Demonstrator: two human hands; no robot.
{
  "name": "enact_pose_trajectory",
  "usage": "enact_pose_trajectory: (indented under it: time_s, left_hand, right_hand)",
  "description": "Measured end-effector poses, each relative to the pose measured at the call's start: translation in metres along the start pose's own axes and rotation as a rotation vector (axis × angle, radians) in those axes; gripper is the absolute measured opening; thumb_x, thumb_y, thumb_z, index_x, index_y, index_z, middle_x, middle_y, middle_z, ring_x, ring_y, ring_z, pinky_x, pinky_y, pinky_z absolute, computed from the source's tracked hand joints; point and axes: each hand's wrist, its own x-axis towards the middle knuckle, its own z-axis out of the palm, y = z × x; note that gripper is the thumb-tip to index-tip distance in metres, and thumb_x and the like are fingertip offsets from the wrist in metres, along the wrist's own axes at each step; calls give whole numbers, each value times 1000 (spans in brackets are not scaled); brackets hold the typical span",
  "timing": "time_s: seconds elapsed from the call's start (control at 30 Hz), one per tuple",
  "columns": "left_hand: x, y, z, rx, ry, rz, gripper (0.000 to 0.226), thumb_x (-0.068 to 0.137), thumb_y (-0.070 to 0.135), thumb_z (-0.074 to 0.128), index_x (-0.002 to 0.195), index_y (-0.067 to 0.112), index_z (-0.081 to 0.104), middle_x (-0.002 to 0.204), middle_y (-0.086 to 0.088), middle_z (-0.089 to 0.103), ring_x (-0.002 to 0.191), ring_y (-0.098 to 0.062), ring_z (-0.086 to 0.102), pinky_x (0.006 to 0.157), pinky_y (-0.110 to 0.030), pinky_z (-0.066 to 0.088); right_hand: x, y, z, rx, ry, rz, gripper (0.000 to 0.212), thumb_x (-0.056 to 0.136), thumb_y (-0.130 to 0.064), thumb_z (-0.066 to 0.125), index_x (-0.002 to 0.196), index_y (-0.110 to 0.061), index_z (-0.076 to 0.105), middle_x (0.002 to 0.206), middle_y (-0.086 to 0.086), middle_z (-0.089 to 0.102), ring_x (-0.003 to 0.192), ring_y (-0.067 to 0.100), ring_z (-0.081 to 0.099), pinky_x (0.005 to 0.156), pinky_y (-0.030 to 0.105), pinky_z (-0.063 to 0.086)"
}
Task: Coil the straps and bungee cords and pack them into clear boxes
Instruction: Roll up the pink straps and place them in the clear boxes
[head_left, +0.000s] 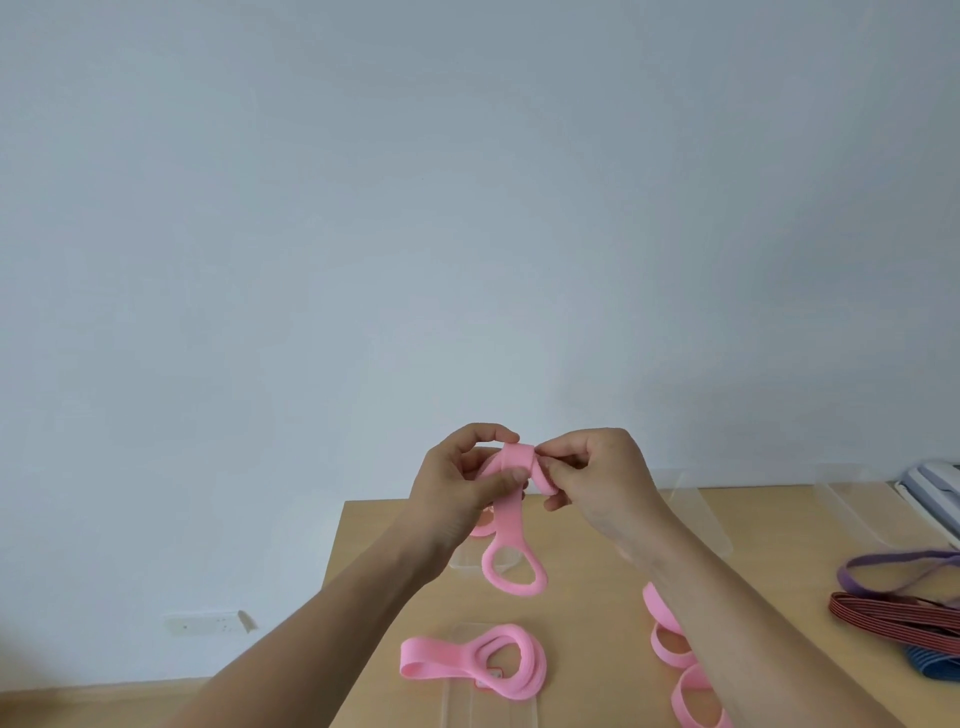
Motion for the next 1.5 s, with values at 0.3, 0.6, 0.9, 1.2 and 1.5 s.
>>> enact_pose_trajectory:
  time_s: [0.3,0.6,0.9,1.2,1.5]
  left_hand:
    - [2,2,1,15,21,11,27,90,1,75,103,24,69,103,-19,75,80,-29,70,75,-42,55]
    - [4,0,1,48,9,15,28,89,-1,75,105,22,70,102,-20,74,78,-26,67,75,-39,55]
    - [5,-1,4,40,47,29,31,85,-2,78,102,24,72,98,-16,77,88,-43,70,84,-54,59]
    - [7,-3,7,-13,143,-150,65,63,28,95,118,23,61,104,-9,78,94,-32,76,90,-51,61]
    - [4,1,9,-183,99,-381,35,87,30,80,103,-1,78,98,-17,79,85,-30,71,97,-50,56]
  right_hand:
    - [-3,-1,-4,-11,60,16,20,90,-5,65,78,-16,78,72,1,74,56,23,71,74,50,61]
    - [-3,3,-5,-18,26,-24,20,88,-5,67,76,-16,79,69,2,73,57,26,70,71,51,60]
    - [2,4,-4,-97,-38,-110,20,92,-21,68,110,-29,74,101,-19,72,92,1,68,87,28,56]
    - [10,-2,-5,-125,16,-188,22,79,-11,75,93,-28,75,77,-18,72,79,3,68,69,21,54]
    - [8,3,7,-40,145,-259,36,82,-8,75,83,-43,69,84,-26,72,83,2,68,77,34,59]
